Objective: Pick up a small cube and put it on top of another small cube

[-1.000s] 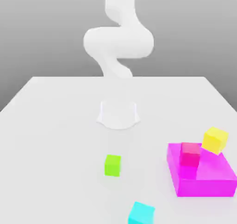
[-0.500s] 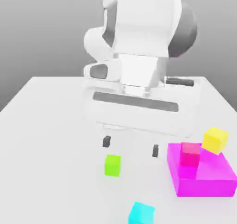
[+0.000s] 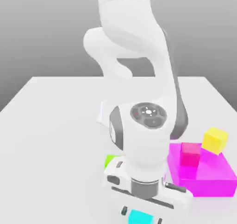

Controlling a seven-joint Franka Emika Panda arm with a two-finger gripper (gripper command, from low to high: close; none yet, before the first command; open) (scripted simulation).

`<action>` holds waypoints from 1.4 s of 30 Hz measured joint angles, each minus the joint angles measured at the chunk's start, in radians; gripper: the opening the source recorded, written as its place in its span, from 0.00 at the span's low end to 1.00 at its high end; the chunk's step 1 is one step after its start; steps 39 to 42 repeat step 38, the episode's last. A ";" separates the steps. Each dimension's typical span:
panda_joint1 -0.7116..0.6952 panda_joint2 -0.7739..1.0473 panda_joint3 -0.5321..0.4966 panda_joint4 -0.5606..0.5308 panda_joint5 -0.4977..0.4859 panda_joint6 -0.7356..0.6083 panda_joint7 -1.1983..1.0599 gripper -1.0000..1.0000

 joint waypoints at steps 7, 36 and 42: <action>-0.024 -0.090 0.032 -0.019 0.036 -0.071 -0.026 0.00; -0.123 -0.517 -0.010 -0.656 0.213 0.148 -0.103 0.00; -0.126 -0.495 -0.012 -0.655 0.206 0.169 -0.098 1.00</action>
